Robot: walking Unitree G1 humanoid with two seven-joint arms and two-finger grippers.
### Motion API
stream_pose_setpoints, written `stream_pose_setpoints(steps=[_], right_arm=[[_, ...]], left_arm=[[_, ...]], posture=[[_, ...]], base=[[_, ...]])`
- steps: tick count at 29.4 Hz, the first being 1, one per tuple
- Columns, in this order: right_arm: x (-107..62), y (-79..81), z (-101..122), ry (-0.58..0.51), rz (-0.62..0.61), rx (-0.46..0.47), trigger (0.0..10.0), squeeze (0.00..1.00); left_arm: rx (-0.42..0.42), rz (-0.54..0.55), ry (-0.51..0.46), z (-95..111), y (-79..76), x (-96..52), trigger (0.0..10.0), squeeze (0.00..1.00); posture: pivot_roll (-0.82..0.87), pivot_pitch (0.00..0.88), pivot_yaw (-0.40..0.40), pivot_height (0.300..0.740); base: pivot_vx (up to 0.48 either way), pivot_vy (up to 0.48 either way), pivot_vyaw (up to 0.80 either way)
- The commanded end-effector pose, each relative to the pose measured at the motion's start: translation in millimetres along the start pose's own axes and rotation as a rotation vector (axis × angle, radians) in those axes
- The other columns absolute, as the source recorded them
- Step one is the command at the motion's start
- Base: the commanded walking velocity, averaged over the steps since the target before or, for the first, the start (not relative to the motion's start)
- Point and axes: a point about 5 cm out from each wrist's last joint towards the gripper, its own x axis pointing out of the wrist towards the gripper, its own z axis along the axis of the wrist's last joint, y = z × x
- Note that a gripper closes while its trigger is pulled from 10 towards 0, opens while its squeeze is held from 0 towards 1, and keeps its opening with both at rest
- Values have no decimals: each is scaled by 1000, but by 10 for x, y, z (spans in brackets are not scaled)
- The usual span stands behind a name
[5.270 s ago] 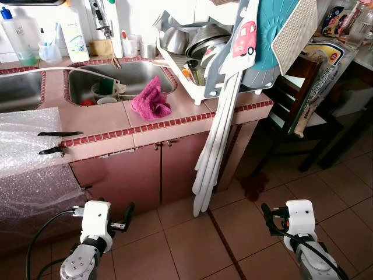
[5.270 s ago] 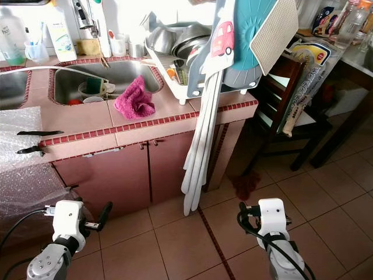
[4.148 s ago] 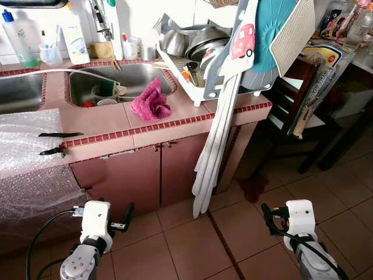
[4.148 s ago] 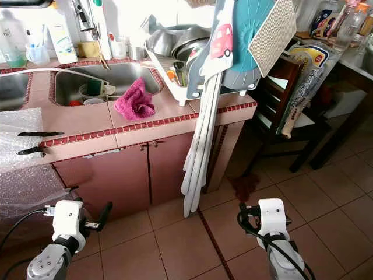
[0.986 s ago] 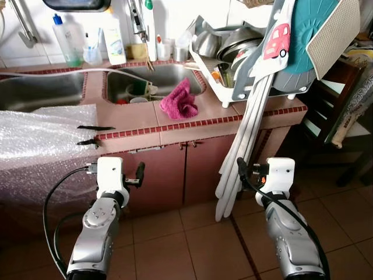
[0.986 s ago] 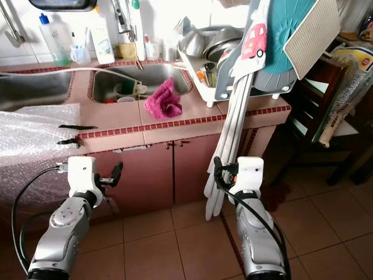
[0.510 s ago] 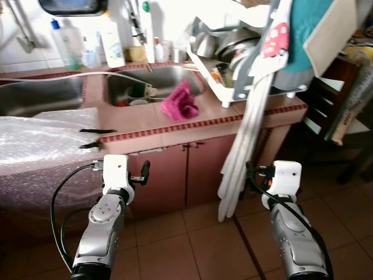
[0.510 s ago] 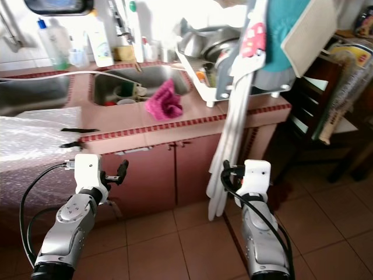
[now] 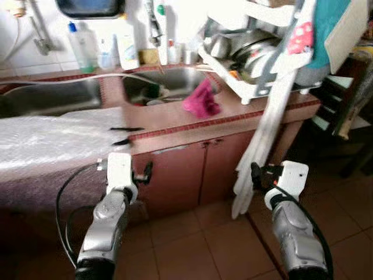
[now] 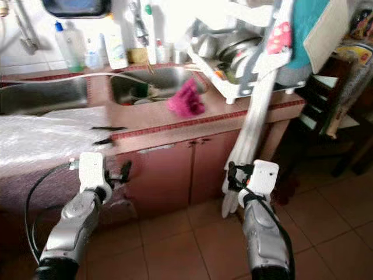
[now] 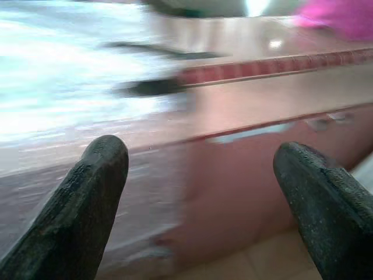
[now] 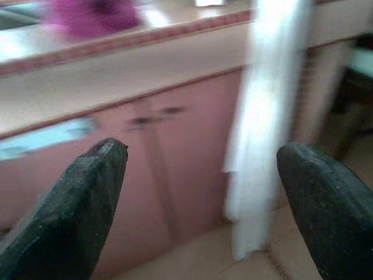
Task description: Kitchen organization
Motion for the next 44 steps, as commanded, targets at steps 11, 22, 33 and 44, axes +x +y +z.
stream_pose_setpoints(steps=[11, 22, 33, 44], right_arm=[[27, 15, 160, -64, 18, -53, 10000, 0], [24, 20, 175, -73, 44, -70, 10000, 0], [88, 6, 260, -97, 79, -113, 10000, 0], [91, 38, 250, -110, 83, -96, 10000, 0]], left_arm=[[23, 50, 12, -19, 80, -4, 10000, 0], [57, 36, -84, 130, 69, -39, 10000, 0], [116, 25, -91, 194, 261, -187, 10000, 0], [134, 6, -104, 290, 230, -190, 10000, 0]], posture=[[62, 0, -4, 740], [73, 0, -17, 740], [102, 0, -33, 740], [113, 0, -16, 740]], base=[[0, 458, 0], [0, 72, 0], [0, 0, 492], [0, 0, 760]])
